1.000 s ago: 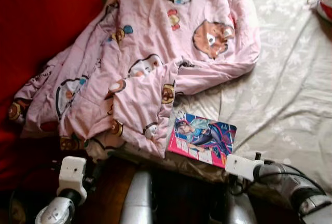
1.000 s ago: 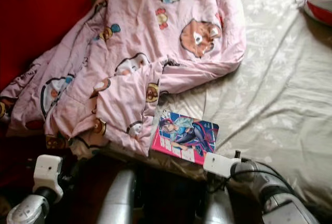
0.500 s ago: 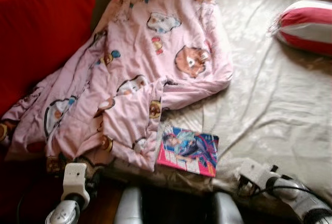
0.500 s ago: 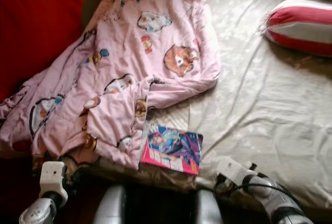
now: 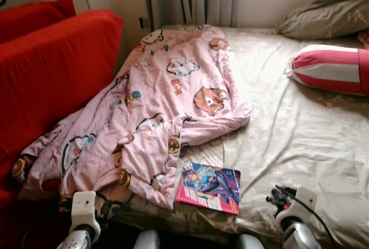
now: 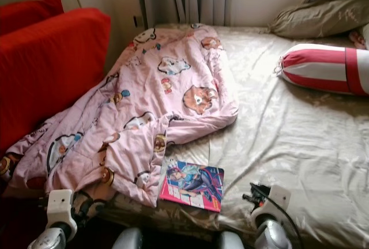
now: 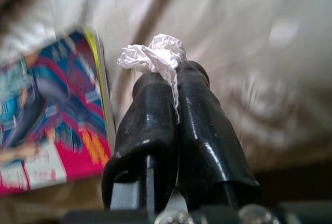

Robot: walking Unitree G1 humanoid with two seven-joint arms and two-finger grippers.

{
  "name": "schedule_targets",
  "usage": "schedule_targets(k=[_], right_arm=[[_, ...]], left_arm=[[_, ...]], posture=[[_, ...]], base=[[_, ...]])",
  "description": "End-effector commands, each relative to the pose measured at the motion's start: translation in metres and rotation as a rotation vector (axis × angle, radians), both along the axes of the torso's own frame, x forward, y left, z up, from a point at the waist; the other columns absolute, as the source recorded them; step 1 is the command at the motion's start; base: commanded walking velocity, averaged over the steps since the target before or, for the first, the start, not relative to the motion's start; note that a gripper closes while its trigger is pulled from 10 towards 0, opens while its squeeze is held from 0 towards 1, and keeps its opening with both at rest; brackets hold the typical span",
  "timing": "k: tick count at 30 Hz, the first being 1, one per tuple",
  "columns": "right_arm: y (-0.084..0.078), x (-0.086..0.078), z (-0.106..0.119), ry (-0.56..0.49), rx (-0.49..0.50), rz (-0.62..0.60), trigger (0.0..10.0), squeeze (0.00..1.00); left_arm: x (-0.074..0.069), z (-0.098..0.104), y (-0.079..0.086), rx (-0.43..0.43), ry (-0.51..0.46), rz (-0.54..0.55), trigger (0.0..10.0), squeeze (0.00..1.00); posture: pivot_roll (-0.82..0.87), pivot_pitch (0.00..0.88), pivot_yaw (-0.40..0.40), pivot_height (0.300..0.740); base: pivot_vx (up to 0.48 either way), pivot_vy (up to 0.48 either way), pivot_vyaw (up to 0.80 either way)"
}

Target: Clean up the room

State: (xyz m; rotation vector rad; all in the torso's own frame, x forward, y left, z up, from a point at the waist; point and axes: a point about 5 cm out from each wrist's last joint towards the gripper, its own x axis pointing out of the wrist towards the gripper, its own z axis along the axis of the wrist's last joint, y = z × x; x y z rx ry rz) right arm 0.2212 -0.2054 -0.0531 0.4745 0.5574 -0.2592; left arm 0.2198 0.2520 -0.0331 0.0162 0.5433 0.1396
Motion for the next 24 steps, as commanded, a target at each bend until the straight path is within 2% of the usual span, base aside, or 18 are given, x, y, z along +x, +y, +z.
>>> schedule_targets(k=[1, 3, 4, 8, 15, 18, 24], right_arm=[[0.003, -0.006, -0.007, 0.077, 0.014, -0.001, 10.0, 0.0], [0.007, -0.008, -0.009, 0.104, 0.005, 0.026, 10.0, 0.0], [0.01, -0.011, -0.012, 0.132, -0.021, 0.085, 10.0, 0.0], [0.009, -0.017, -0.016, 0.194, -0.093, 0.156, 10.0, 0.0], [0.001, -0.025, -0.02, 0.239, -0.106, 0.135, 10.0, 0.0], [0.001, -0.028, -0.022, 0.283, -0.165, 0.217, 10.0, 0.0], [0.001, -0.033, -0.024, 0.287, -0.161, 0.217, 10.0, 0.0]], left_arm=[[-0.006, -0.007, -0.001, -0.005, 0.046, 0.023, 10.0, 0.0], [-0.009, -0.011, -0.002, -0.006, 0.072, 0.031, 10.0, 0.0], [-0.013, -0.015, -0.003, -0.012, 0.089, 0.038, 10.0, 0.0], [-0.02, -0.021, -0.006, -0.039, 0.118, 0.083, 10.0, 0.0], [-0.026, -0.028, -0.012, -0.058, 0.146, 0.106, 10.0, 0.0], [-0.028, -0.03, -0.014, -0.063, 0.162, 0.101, 10.0, 0.0], [-0.032, -0.033, -0.015, -0.069, 0.179, 0.113, 10.0, 0.0]], posture=[[0.04, 0.0, 0.021, 0.631], [0.04, 0.0, 0.014, 0.631], [0.04, 0.0, 0.012, 0.631], [0.05, 0.0, -0.015, 0.635], [0.06, 0.0, -0.033, 0.672], [0.05, 0.0, -0.036, 0.691], [0.05, 0.0, -0.044, 0.724]], base=[[0.0, 0.0, 0.0], [0.0, 0.0, 0.0], [0.0, 0.0, 0.0], [0.0, 0.0, 0.0], [0.0, 0.0, 0.0], [0.0, 0.0, 0.0], [0.0, 0.0, 0.0]])
